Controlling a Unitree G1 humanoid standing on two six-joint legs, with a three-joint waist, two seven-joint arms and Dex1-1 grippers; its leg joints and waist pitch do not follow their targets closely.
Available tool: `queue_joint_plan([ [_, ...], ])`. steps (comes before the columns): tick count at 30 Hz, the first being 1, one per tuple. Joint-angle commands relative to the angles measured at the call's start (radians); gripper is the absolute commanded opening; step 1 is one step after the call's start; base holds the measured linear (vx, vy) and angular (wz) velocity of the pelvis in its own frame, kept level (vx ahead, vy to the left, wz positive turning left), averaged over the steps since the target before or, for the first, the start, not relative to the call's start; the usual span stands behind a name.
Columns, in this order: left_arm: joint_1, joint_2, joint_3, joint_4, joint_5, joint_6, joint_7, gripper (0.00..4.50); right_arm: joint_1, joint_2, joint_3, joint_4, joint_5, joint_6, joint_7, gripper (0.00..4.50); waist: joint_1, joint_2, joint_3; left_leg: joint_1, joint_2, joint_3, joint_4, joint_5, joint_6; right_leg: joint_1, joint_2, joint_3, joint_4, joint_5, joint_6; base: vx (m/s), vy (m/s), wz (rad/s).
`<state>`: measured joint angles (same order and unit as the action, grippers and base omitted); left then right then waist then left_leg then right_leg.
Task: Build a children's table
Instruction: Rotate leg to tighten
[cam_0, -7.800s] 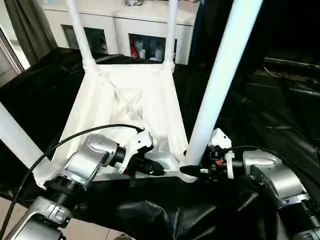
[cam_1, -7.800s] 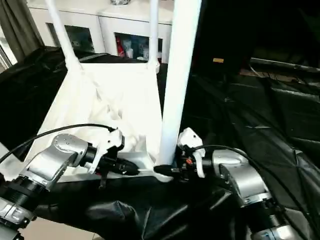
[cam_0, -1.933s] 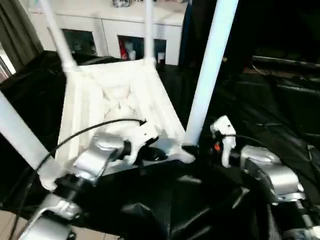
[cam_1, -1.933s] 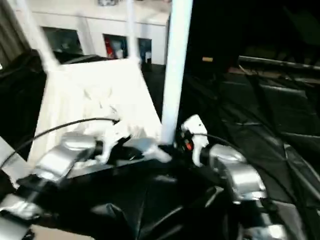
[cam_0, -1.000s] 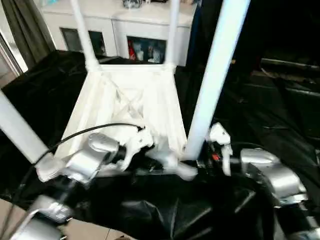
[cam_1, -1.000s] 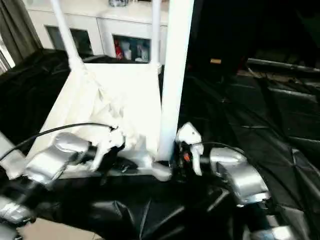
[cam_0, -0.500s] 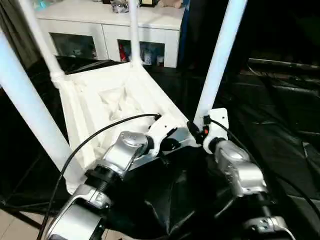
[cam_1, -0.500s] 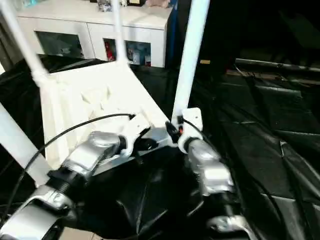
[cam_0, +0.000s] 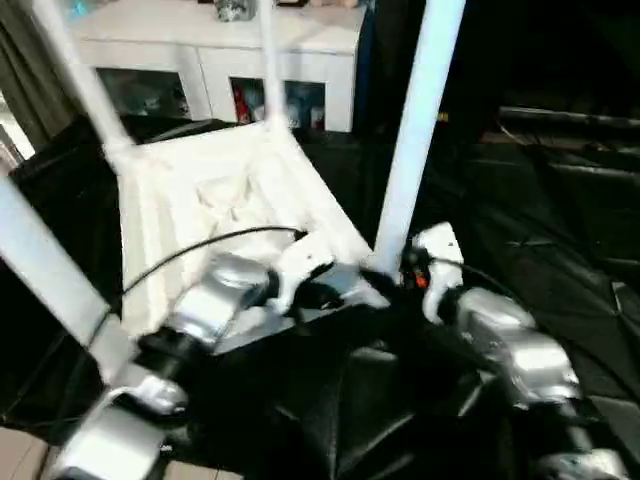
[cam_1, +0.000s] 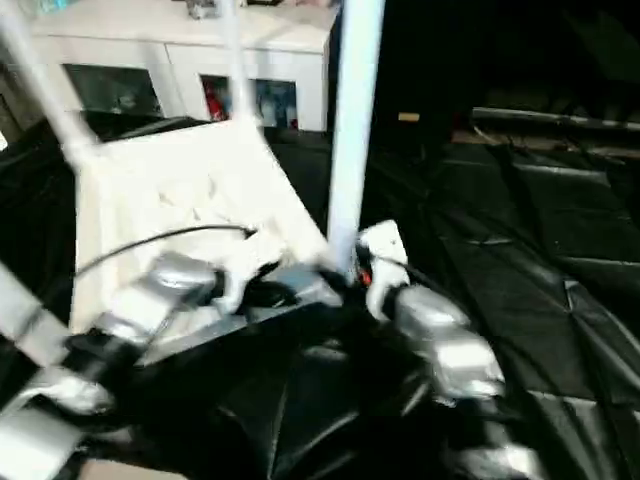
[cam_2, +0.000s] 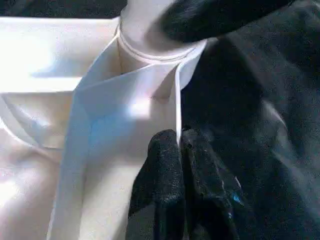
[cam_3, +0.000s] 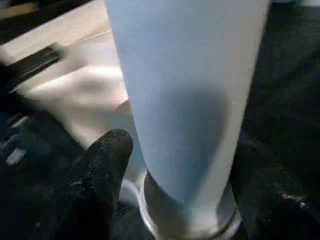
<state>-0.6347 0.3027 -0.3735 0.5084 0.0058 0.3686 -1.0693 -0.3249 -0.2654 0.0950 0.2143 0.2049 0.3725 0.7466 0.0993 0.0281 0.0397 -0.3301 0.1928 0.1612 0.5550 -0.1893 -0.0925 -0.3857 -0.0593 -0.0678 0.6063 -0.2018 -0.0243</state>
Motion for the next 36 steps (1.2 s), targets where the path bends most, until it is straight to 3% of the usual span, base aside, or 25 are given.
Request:
queue_joint_plan([
  [1, 0.028, 0.011, -0.066, -0.006, 0.01, 0.0, -0.063, 0.0, 0.019, -0.022, 0.104, -0.059, 0.053, 0.033, 0.152, 3.03, 0.01, 0.0, -0.042, -0.012, 0.033, -0.009, -0.061, -0.22, 0.046, 0.048, -0.081, 0.052, -0.098, -0.311, -0.137, 0.0, 0.0, 0.0],
  [5, 0.065, 0.08, -0.083, -0.073, -0.03, -0.009, -0.212, 0.0, 0.042, -0.118, 0.122, -0.115, 0.08, 0.065, 0.294, 3.03, 0.017, 0.002, -0.044, -0.013, 0.034, -0.007, -0.058, -0.213, 0.048, 0.047, -0.082, 0.054, -0.093, -0.287, -0.153, 0.0, 0.0, 0.0],
  [11, 0.075, 0.121, -0.089, -0.107, -0.047, 0.003, -0.287, 0.0, 0.042, -0.162, 0.137, -0.141, 0.092, 0.087, 0.357, 3.03, 0.027, 0.0, -0.05, -0.014, 0.037, -0.004, -0.052, -0.147, 0.055, 0.048, -0.079, 0.052, -0.078, -0.163, -0.19, 0.0, 0.0, 0.0],
  [12, 0.074, 0.123, -0.086, -0.101, -0.043, -0.001, -0.283, 0.0, 0.041, -0.165, 0.143, -0.138, 0.09, 0.088, 0.361, 2.77, 0.029, 0.001, -0.05, -0.013, 0.037, -0.004, -0.052, -0.146, 0.054, 0.048, -0.08, 0.052, -0.078, -0.158, -0.193, 0.0, 0.0, 0.0],
  [13, 0.074, 0.125, -0.083, -0.097, -0.04, -0.002, -0.279, 0.0, 0.04, -0.168, 0.15, -0.135, 0.086, 0.086, 0.365, 2.77, 0.028, -0.009, -0.05, -0.013, 0.038, -0.003, -0.051, -0.144, 0.055, 0.048, -0.079, 0.052, -0.078, -0.155, -0.193, 0.0, 0.0, 0.0],
  [14, 0.073, 0.126, -0.08, -0.093, -0.038, -0.003, -0.274, 0.0, 0.039, -0.168, 0.158, -0.129, 0.079, 0.081, 0.366, 2.69, 0.033, -0.005, -0.049, -0.014, 0.037, -0.002, -0.051, -0.143, 0.052, 0.048, -0.082, 0.052, -0.078, -0.165, -0.192, 0.0, 0.0, 0.0],
  [20, 0.08, 0.121, -0.063, -0.104, -0.033, 0.017, -0.237, 0.0, 0.031, -0.163, 0.174, -0.124, 0.079, 0.095, 0.385, 2.24, 0.043, -0.019, -0.049, -0.016, 0.035, -0.001, -0.052, -0.13, 0.05, 0.05, -0.084, 0.053, -0.079, -0.205, -0.163, 0.0, 0.0, 0.0],
  [24, 0.074, 0.102, -0.041, -0.088, -0.019, 0.035, -0.163, 0.0, 0.024, -0.144, 0.17, -0.101, 0.081, 0.088, 0.373, 2.15, 0.046, -0.02, -0.048, -0.015, 0.035, -0.001, -0.052, -0.132, 0.051, 0.048, -0.086, 0.053, -0.081, -0.233, -0.151, 0.0, 0.0, 0.0],
  [28, 0.046, 0.047, 0.013, -0.026, 0.004, 0.044, 0.0, 0.0, 0.01, -0.081, 0.129, -0.035, 0.046, 0.059, 0.238, 2.11, 0.042, -0.017, -0.04, -0.012, 0.032, -0.001, -0.056, -0.185, 0.031, 0.04, -0.086, 0.052, -0.095, -0.339, -0.134, 0.0, 0.0, 0.0],
  [29, 0.04, 0.036, 0.02, -0.013, 0.006, 0.046, 0.024, 0.0, 0.005, -0.067, 0.121, -0.016, 0.034, 0.056, 0.2, 2.1, 0.042, -0.018, -0.041, -0.01, 0.031, -0.004, -0.059, -0.203, 0.023, 0.042, -0.087, 0.05, -0.1, -0.391, -0.117, 0.0, 0.0, 0.0],
  [31, 0.011, -0.02, 0.049, 0.041, 0.016, 0.054, 0.136, 0.0, -0.015, 0.011, 0.074, 0.072, -0.015, 0.053, 0.002, 2.08, 0.035, -0.018, -0.036, -0.005, 0.027, -0.004, -0.06, -0.231, 0.007, 0.035, -0.087, 0.049, -0.109, -0.464, -0.097, 0.0, 0.0, 0.0],
  [32, 0.004, -0.038, 0.053, 0.051, 0.016, 0.059, 0.161, 0.0, -0.016, 0.037, 0.06, 0.09, -0.02, 0.058, -0.051, 2.07, 0.029, -0.019, -0.036, -0.01, 0.026, -0.01, -0.064, -0.24, -0.003, 0.041, -0.09, 0.045, -0.112, -0.51, -0.074, 0.0, 0.0, 0.0],
  [36, -0.018, -0.106, 0.063, 0.078, 0.023, 0.065, 0.254, 0.0, -0.025, 0.141, -0.01, 0.14, -0.034, 0.077, -0.273, 2.02, 0.014, -0.019, -0.04, -0.005, 0.026, -0.011, -0.065, -0.268, 0.002, 0.034, -0.086, 0.048, -0.118, -0.503, -0.058, 0.0, 0.0, 0.0],
])
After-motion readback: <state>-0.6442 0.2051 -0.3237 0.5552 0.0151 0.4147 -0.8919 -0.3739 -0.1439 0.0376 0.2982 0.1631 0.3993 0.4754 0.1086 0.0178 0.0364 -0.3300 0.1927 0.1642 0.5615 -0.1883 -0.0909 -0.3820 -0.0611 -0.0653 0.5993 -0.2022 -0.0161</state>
